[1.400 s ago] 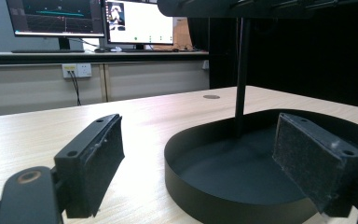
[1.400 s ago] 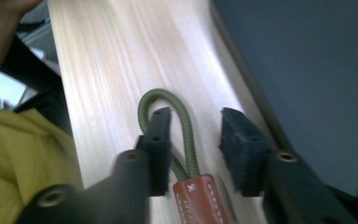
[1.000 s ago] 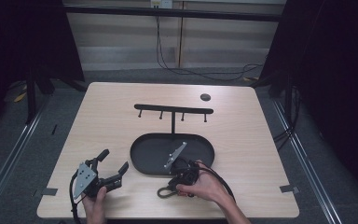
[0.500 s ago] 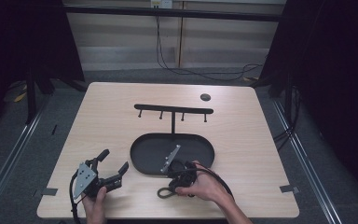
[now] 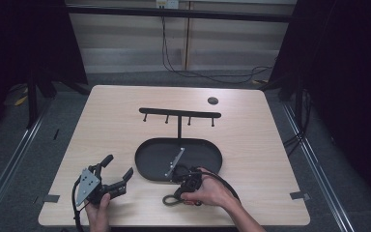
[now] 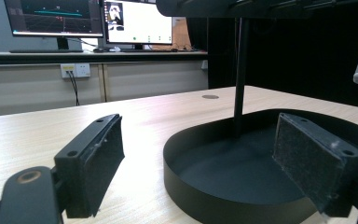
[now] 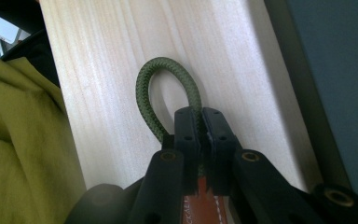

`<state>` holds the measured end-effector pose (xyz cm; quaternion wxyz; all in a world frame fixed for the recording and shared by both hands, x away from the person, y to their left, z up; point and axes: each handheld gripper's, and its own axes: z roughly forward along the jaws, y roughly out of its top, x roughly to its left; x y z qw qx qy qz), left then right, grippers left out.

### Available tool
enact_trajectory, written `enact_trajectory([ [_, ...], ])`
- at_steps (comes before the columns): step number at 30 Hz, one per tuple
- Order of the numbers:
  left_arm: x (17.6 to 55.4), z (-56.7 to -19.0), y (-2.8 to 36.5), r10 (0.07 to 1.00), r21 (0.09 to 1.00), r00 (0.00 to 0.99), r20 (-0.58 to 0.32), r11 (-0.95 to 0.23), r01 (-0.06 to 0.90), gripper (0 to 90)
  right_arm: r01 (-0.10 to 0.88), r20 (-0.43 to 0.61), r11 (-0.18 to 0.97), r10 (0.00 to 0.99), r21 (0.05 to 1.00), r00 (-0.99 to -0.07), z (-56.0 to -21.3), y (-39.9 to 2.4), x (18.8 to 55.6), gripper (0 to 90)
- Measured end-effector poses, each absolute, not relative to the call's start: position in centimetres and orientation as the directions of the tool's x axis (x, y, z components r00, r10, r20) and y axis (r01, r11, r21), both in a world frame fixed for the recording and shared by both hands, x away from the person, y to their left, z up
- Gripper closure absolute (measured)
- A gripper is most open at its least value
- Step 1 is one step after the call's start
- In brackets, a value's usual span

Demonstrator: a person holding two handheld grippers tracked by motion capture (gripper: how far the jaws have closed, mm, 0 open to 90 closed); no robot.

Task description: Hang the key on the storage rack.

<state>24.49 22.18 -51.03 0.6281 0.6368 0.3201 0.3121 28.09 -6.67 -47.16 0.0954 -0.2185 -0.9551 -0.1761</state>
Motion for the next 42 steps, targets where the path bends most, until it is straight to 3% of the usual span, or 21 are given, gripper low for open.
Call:
enact_trajectory([
  [11, 24.5, -51.0, 22.2, 0.797, 1.000, 0.603, -0.007, -0.003, 0.016, 15.8, 0.453, 0.218, 0.849, 0.405, 0.270, -0.888, -44.8, -6.8, 28.9, 85.7],
  [28, 24.5, -51.0, 22.2, 0.798, 1.000, 0.603, -0.007, -0.003, 0.017, 15.8, 0.385, 0.170, 0.914, 0.362, 0.130, -0.916, -40.5, -6.3, 29.9, 85.8],
  [42, 24.5, -51.0, 22.2, 0.798, 1.000, 0.603, -0.006, -0.005, 0.016, 15.8, 0.414, 0.150, 0.899, 0.393, 0.144, -0.907, -36.7, -7.4, 30.9, 85.9],
])
